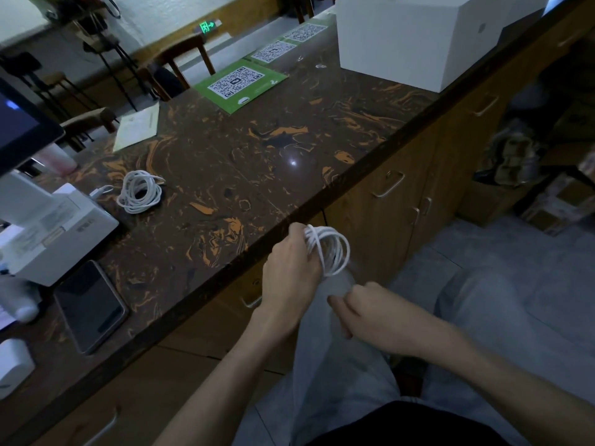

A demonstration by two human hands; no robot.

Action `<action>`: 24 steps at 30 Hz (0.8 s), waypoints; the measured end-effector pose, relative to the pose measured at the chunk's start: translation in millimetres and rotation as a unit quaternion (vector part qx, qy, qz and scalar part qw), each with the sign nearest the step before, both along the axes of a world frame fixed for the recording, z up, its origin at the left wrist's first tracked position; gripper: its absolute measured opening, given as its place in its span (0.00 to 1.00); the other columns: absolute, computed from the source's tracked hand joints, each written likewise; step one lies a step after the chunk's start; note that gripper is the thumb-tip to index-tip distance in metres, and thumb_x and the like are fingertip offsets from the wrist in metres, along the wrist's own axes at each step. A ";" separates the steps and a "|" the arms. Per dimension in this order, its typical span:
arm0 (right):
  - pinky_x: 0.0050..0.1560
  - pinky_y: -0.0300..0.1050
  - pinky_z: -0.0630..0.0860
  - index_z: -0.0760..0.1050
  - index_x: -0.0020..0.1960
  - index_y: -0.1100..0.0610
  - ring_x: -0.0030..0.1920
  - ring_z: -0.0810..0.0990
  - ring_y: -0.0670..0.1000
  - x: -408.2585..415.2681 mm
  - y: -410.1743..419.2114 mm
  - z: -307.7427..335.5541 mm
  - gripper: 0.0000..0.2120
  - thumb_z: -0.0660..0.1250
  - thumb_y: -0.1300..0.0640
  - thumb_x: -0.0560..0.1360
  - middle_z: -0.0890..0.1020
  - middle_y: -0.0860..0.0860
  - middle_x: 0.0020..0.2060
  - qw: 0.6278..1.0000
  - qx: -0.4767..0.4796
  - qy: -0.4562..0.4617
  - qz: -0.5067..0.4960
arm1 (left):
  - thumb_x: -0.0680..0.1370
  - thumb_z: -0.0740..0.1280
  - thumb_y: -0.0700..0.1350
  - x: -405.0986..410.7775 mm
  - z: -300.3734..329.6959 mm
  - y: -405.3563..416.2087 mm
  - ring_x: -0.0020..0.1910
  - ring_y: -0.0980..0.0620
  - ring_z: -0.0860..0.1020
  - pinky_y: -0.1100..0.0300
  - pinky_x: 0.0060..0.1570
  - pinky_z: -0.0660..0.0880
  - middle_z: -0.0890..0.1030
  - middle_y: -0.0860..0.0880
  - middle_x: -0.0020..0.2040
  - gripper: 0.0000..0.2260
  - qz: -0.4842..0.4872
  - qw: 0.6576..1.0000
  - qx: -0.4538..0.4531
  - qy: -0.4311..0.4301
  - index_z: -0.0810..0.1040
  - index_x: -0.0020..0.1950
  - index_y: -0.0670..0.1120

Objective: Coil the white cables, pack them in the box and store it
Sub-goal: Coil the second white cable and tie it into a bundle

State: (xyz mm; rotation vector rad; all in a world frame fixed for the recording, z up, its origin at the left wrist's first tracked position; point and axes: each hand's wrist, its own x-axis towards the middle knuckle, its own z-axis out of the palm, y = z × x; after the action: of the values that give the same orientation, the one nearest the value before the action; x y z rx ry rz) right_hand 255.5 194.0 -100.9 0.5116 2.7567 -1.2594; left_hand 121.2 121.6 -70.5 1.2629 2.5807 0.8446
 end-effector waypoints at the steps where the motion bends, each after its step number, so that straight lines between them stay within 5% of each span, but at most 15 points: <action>1: 0.41 0.46 0.80 0.73 0.35 0.52 0.31 0.79 0.46 0.0 3.6 10.6 0.24 0.52 0.46 0.84 0.80 0.49 0.32 0.998 0.051 -0.001 0.023 | 0.81 0.63 0.43 1.7 -3.2 -2.4 0.36 0.57 0.78 0.62 0.32 0.75 0.79 0.53 0.42 0.03 -0.020 0.998 -0.032 0.043 0.70 0.51 0.48; 4: 0.30 0.34 0.69 0.70 0.35 0.47 0.26 0.74 0.41 -1.1 20.8 42.2 0.20 0.54 0.44 0.83 0.74 0.45 0.28 0.994 0.099 0.013 0.055 | 0.81 0.64 0.44 9.3 -11.6 -9.7 0.36 0.59 0.76 0.65 0.31 0.71 0.78 0.54 0.46 0.05 -0.105 0.988 -0.074 0.084 0.68 0.52 0.48; 9: 0.32 0.33 0.67 0.73 0.31 0.45 0.28 0.75 0.42 -4.8 51.0 53.1 0.19 0.61 0.44 0.81 0.74 0.44 0.24 0.979 0.142 0.133 0.058 | 0.80 0.64 0.43 12.4 -14.5 -8.7 0.40 0.56 0.77 0.62 0.33 0.73 0.78 0.52 0.48 0.04 -0.224 0.971 -0.078 -0.013 0.72 0.54 0.47; 15: 0.30 0.38 0.71 0.78 0.36 0.56 0.28 0.77 0.54 -11.0 70.5 33.2 0.15 0.70 0.48 0.76 0.79 0.54 0.27 0.977 -0.070 0.199 -0.008 | 0.82 0.64 0.45 19.8 4.6 -12.7 0.38 0.56 0.76 0.59 0.38 0.74 0.78 0.51 0.44 0.08 -0.327 0.909 -0.044 -0.254 0.72 0.59 0.43; 18: 0.29 0.36 0.70 0.76 0.34 0.59 0.25 0.74 0.51 -11.6 63.4 27.4 0.16 0.69 0.51 0.76 0.78 0.53 0.26 0.956 -0.180 0.231 -0.024 | 0.82 0.63 0.42 20.9 11.8 -12.0 0.45 0.57 0.76 0.55 0.48 0.75 0.77 0.52 0.48 0.11 -0.329 0.880 -0.026 -0.342 0.71 0.64 0.43; 20: 0.30 0.35 0.71 0.75 0.35 0.61 0.26 0.73 0.47 -11.6 60.9 23.9 0.15 0.66 0.53 0.77 0.76 0.51 0.26 0.932 -0.257 0.250 -0.048 | 0.82 0.63 0.40 23.2 11.4 -11.2 0.48 0.61 0.76 0.62 0.50 0.73 0.77 0.54 0.49 0.10 -0.300 0.879 0.000 -0.369 0.71 0.64 0.42; 24: 0.33 0.37 0.74 0.75 0.41 0.60 0.30 0.76 0.46 -6.9 57.6 13.6 0.12 0.61 0.57 0.81 0.78 0.49 0.30 0.895 -0.349 0.261 -0.094 | 0.81 0.64 0.46 25.9 2.1 -13.3 0.45 0.53 0.78 0.58 0.46 0.75 0.78 0.47 0.48 0.12 -0.219 0.894 0.066 -0.386 0.74 0.62 0.42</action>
State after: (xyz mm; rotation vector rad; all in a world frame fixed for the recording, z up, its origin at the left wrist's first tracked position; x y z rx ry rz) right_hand 248.7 251.7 -87.3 0.4104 2.3315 -2.5942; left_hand 147.1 108.3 -68.3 1.1481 1.5693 1.1328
